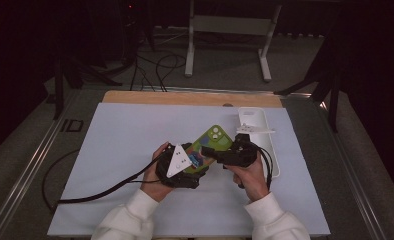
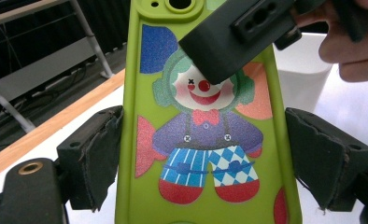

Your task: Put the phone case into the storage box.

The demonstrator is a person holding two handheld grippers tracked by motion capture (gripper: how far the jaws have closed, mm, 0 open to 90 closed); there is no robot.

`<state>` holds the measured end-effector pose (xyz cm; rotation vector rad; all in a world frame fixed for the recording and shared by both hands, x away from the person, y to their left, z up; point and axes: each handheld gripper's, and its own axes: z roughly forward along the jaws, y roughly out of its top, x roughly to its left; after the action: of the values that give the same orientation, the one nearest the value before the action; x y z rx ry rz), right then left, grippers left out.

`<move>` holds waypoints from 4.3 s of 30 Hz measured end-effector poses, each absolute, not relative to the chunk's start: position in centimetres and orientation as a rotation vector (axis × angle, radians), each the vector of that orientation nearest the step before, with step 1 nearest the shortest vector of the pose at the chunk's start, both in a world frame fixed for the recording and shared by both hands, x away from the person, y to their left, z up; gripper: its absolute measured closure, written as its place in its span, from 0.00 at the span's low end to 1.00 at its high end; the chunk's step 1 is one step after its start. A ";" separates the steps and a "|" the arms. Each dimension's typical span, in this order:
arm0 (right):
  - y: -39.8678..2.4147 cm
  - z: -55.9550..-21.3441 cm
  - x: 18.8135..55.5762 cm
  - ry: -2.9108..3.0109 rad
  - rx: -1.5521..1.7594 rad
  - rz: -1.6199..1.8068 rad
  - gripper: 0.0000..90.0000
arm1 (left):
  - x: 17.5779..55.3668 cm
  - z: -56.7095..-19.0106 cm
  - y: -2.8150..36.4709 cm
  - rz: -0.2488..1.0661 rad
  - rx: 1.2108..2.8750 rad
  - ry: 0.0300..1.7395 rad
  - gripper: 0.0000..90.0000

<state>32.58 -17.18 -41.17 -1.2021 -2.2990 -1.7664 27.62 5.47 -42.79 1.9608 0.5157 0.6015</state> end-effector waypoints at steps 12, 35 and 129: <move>-17.0 -41.3 32.8 -2.205 -1.117 -1.760 0.81 | 27.7 -43.3 5.2 0.578 1.985 0.507 0.18; -16.6 -40.8 31.9 -2.355 -1.108 -1.760 0.99 | 28.4 -43.0 5.7 0.530 2.000 0.554 0.07; -18.6 -39.7 30.4 -2.505 -0.896 -1.791 0.15 | 29.0 -43.2 7.4 0.169 2.044 0.400 0.86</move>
<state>30.41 -18.57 -39.68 -0.8963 -2.5052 -1.7906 29.03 7.42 -43.23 2.0438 0.3996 0.1693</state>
